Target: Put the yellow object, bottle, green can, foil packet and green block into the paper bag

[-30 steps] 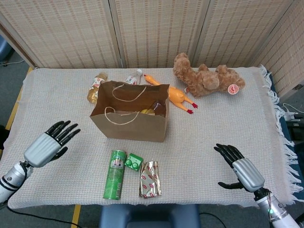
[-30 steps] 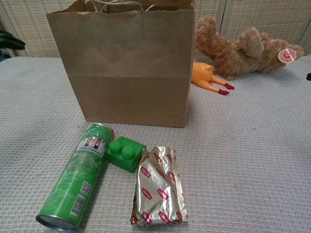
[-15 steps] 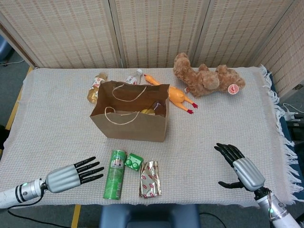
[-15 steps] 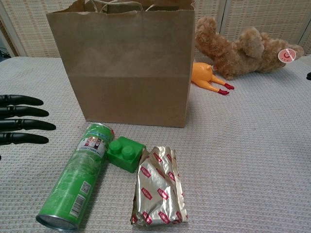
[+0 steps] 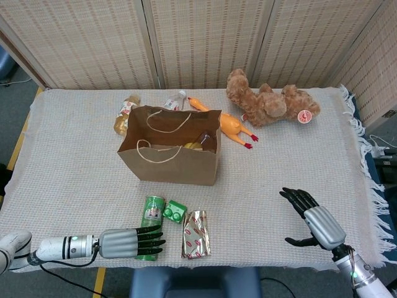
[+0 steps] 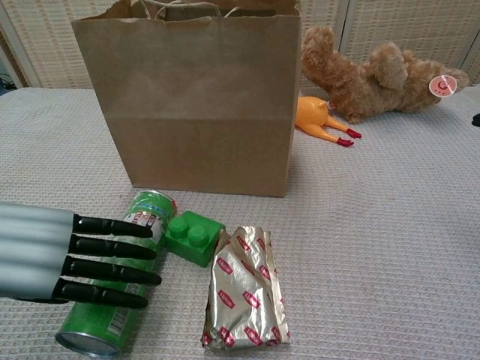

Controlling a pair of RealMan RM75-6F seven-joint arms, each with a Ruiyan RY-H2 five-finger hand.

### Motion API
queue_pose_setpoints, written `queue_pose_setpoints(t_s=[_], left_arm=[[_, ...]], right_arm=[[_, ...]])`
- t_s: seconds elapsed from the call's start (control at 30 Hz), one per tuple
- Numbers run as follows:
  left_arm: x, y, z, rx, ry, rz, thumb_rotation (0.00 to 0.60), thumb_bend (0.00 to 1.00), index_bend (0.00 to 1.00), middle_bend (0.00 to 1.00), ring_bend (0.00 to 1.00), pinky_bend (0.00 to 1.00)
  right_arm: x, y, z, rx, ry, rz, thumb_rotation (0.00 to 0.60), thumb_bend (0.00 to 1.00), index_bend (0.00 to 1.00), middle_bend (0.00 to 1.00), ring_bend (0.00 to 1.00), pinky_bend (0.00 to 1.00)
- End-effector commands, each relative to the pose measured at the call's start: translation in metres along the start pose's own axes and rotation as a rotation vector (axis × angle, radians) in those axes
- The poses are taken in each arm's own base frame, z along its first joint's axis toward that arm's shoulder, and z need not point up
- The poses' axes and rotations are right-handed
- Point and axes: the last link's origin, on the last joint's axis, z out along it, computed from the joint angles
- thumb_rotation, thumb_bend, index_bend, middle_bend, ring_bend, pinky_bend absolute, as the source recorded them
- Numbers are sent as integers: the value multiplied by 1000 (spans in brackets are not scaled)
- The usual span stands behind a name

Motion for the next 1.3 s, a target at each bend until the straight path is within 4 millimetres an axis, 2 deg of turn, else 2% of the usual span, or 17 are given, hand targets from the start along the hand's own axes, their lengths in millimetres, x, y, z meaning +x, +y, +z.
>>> queue_pose_setpoints(t_s=[0.03, 0.57, 0.67, 0.7, 0.77, 0.8, 0.83, 0.87, 0.97, 1.17, 1.3], left_arm=[[0, -5, 10, -9, -10, 15, 600, 410, 0, 0, 0, 51], [-14, 1, 37, -73, -94, 66, 600, 411, 1, 0, 0, 59], [-16, 0, 38, -80, -100, 72, 600, 422, 64, 52, 17, 118], [-16, -1, 38, -76, -101, 72, 600, 431, 107, 94, 50, 173], [-17, -1, 37, -71, -102, 67, 600, 459, 233, 230, 232, 399], [-17, -2, 35, -69, -105, 62, 600, 471, 274, 285, 301, 479], [-17, -2, 34, -69, -105, 60, 600, 501, 346, 387, 404, 586], [-17, -2, 32, -67, -105, 57, 600, 530, 397, 457, 459, 633], [-17, -1, 26, -63, -109, 51, 600, 620, 529, 605, 576, 709], [-13, -3, 8, -28, -120, 58, 600, 673, 609, 683, 649, 764], [-8, -17, -16, 66, -140, 71, 600, 674, 612, 684, 652, 766]], right_arm=[[0, 0, 0, -1, -3, 4, 600, 29, 0, 0, 0, 0], [1, -1, 1, -3, -21, 23, 600, 29, 0, 0, 0, 0], [1, -1, 1, -3, -20, 24, 600, 29, 0, 0, 0, 0], [1, -1, 1, -3, -20, 23, 600, 29, 0, 0, 0, 0], [1, -1, 1, -3, -20, 23, 600, 29, 0, 0, 0, 0], [1, -1, 1, -2, -19, 23, 600, 29, 0, 0, 0, 0], [1, -1, 1, -2, -19, 23, 600, 29, 0, 0, 0, 0], [1, -1, 1, -2, -19, 23, 600, 29, 0, 0, 0, 0], [1, -1, 1, -2, -19, 23, 600, 29, 0, 0, 0, 0], [2, -1, 1, -3, -16, 22, 600, 29, 0, 0, 0, 0], [2, -1, 1, -4, -13, 21, 600, 29, 0, 0, 0, 0]])
